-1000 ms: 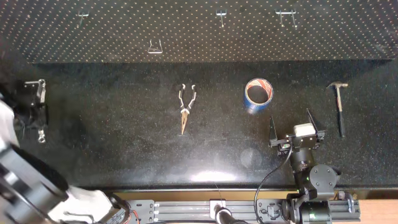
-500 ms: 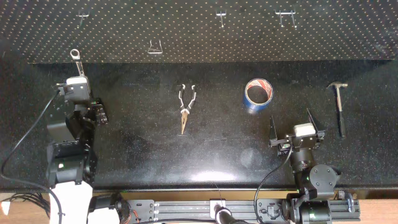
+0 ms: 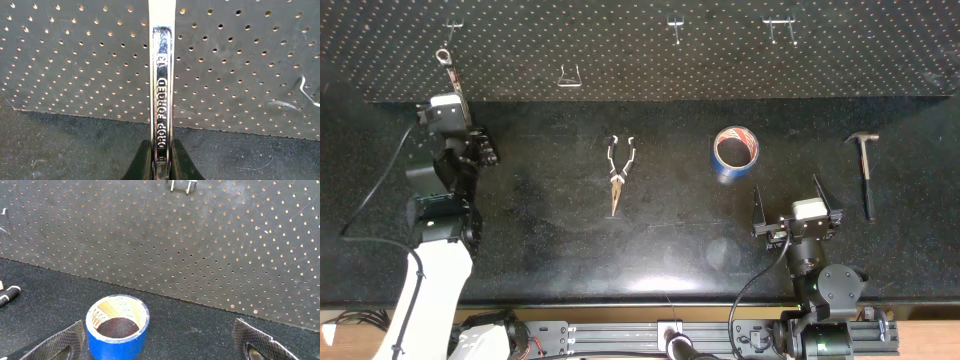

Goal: Place Tools Onto Pegboard

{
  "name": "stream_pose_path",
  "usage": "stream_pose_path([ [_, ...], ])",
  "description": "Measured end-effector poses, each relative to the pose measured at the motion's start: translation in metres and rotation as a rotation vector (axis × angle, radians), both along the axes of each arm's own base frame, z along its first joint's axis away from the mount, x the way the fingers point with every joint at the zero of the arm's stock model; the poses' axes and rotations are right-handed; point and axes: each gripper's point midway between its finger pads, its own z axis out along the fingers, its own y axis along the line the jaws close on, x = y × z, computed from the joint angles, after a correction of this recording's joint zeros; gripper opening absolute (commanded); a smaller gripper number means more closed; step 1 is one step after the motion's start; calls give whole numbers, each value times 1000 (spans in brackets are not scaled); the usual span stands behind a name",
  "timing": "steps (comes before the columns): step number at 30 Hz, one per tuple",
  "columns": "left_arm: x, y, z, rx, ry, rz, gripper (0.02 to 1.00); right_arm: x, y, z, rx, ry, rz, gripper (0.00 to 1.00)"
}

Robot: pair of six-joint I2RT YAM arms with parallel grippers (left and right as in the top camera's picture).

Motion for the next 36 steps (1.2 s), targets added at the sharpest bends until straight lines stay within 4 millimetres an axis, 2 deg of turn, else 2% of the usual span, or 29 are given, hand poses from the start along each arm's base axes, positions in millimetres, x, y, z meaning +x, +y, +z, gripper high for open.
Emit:
stream_pose_path([
  [3, 4, 1, 6, 5, -31, -1, 29, 0, 0, 0, 0, 0, 0, 965],
  [9, 23, 3, -13, 2, -20, -4, 29, 0, 0, 0, 0, 0, 0, 965],
  [13, 37, 5, -15, 0, -14, -6, 38, 0, 0, 0, 0, 0, 0, 965],
  [15, 42, 6, -16, 0, -12, -7, 627, 0, 0, 0, 0, 0, 0, 965],
  [16, 43, 6, -13, -4, -20, -5, 722, 0, 0, 0, 0, 0, 0, 965],
  [17, 47, 7, -6, -2, -40, -4, 923, 0, 0, 0, 0, 0, 0, 965],
  [18, 47, 7, -5, -1, -41, -4, 993, 0, 0, 0, 0, 0, 0, 965],
  [20, 51, 8, 3, -58, -56, 20, 993, 0, 0, 0, 0, 0, 0, 965],
  [21, 44, 7, -4, -127, 4, 47, 996, 0, 0, 0, 0, 0, 0, 965],
  [22, 22, 3, -23, -184, 134, 75, 993, 0, 0, 0, 0, -2, 0, 967],
  [23, -32, -9, -45, -237, 363, 99, 993, 0, 0, 1, -1, -2, 0, 965],
  [24, -97, -37, -25, -264, 437, 53, 993, 0, 0, 1, -3, -2, 1, 965],
  [25, -117, -52, -17, -303, 464, 6, 993, 0, 0, 0, -3, 1, 1, 965],
  [26, -149, -78, -32, -411, 595, -56, 993, 0, 0, 0, -3, 0, 0, 965],
  [27, -161, -96, -44, -520, 706, -83, 993, 0, 0, 0, -3, -2, 1, 965],
  [29, -166, -124, -72, -684, 928, -114, 993, 0, 0, 0, -3, 0, 1, 965],
  [31, -126, -144, -53, -618, 1003, -142, 993, 0, 0, 0, -3, -1, 1, 965],
  [32, -90, -176, -43, -473, 1053, -203, 993, 0, 0, 0, -3, -1, 0, 965],
  [33, -92, -177, -41, -416, 1140, -169, 993, 0, 0, 1, -4, -3, 1, 967],
  [34, -49, -225, -60, -290, 1209, -225, 996, 0, 0, 0, -4, -1, 1, 965],
  [35, -49, -226, -62, -263, 1244, -211, 993, 0, 0, 0, -4, -1, 1, 965],
  [36, -30, -246, -71, -224, 1235, -234, 993, 0, 0, 0, -6, 0, 1, 965],
])
